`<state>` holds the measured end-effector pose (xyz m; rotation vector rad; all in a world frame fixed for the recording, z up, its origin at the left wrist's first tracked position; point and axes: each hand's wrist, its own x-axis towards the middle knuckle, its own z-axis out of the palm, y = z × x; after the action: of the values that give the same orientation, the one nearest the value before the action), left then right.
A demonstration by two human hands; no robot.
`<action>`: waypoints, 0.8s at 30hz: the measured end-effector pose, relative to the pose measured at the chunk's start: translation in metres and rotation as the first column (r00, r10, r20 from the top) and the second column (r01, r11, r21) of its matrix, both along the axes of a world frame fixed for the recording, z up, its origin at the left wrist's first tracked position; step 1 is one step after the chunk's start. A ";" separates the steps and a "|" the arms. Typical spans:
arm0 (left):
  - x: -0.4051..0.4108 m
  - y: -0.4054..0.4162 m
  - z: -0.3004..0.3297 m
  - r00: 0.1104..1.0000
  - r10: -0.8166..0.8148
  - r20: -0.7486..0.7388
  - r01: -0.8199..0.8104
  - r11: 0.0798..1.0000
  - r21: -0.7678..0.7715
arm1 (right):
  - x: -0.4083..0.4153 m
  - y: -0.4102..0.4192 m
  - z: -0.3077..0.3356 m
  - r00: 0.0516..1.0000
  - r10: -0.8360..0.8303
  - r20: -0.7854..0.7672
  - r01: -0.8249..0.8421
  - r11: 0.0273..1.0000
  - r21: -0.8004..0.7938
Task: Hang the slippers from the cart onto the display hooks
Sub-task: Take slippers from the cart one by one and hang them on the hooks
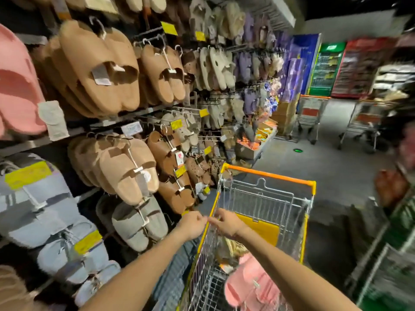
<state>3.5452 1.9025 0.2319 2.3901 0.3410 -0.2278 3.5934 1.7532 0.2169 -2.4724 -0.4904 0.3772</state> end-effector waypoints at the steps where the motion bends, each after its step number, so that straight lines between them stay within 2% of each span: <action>1: 0.006 -0.011 -0.005 1.000 -0.013 -0.012 0.013 1.000 -0.003 | 0.004 -0.011 -0.008 1.000 -0.022 -0.007 0.022 1.000 -0.013; 8: 0.054 -0.069 -0.070 0.990 -0.112 -0.081 0.109 0.993 -0.036 | 0.029 -0.076 -0.064 0.984 -0.151 -0.097 0.145 0.987 -0.072; 18: 0.093 -0.112 -0.181 0.963 -0.128 -0.239 0.111 0.990 -0.084 | 0.059 -0.132 -0.174 0.923 -0.271 -0.275 0.255 0.963 -0.092; 24: 0.091 -0.131 -0.270 0.901 -0.188 -0.390 0.142 0.980 -0.142 | 0.063 -0.142 -0.256 0.856 -0.303 -0.419 0.207 0.943 -0.260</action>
<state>3.6361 1.7715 -0.0377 2.2509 0.3023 -0.8051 3.6566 1.6109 -0.0387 -2.4835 0.0816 0.9060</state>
